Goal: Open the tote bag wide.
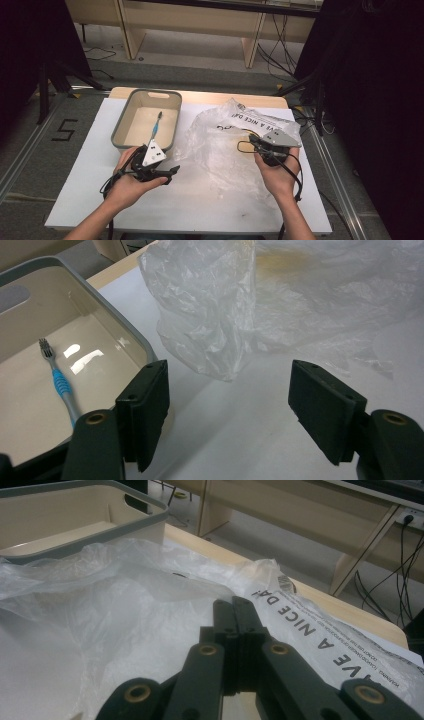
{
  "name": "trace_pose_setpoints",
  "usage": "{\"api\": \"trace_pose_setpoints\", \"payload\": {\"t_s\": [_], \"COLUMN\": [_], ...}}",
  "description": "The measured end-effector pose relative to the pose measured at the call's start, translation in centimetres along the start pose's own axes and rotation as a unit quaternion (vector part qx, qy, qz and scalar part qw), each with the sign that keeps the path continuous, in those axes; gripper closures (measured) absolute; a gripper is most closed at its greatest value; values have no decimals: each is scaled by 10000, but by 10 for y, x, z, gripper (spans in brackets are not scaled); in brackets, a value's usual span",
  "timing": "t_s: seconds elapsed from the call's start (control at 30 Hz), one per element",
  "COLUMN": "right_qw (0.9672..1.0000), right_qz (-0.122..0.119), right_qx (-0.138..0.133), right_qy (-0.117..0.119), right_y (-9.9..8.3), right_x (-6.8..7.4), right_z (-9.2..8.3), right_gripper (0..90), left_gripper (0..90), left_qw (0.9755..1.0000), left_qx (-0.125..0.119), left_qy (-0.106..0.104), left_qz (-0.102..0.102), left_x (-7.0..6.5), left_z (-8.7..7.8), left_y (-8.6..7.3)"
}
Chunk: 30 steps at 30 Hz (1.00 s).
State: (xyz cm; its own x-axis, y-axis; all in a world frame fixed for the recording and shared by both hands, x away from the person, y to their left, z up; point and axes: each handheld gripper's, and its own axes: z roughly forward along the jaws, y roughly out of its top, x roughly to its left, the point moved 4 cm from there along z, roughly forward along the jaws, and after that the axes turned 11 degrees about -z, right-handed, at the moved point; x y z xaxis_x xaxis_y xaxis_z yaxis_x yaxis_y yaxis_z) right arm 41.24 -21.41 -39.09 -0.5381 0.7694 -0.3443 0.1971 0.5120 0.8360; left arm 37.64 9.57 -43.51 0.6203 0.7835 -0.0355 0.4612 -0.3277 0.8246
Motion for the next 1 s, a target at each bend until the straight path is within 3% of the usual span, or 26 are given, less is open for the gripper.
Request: {"api": "trace_pose_setpoints", "payload": {"t_s": [0.43, 0.63, 1.0], "right_qw": [10000, 10000, 10000], "right_qz": [-12, -12, 6], "right_qx": [9, 28, 38], "right_qy": [-1, 12, -6], "right_y": [-1, -1, -2], "right_x": [0, 1, 1], "right_z": [0, 1, 1], "right_gripper": [900, 900, 900], "left_gripper": [319, 317, 308], "left_qw": [9995, 9992, 9988], "left_qx": [23, -76, -6], "left_qy": [262, 310, 355], "left_qz": [-152, -247, -347], "left_x": [15, 23, 32], "left_z": [-6, -10, -9], "left_y": [7, 14, 17]}}
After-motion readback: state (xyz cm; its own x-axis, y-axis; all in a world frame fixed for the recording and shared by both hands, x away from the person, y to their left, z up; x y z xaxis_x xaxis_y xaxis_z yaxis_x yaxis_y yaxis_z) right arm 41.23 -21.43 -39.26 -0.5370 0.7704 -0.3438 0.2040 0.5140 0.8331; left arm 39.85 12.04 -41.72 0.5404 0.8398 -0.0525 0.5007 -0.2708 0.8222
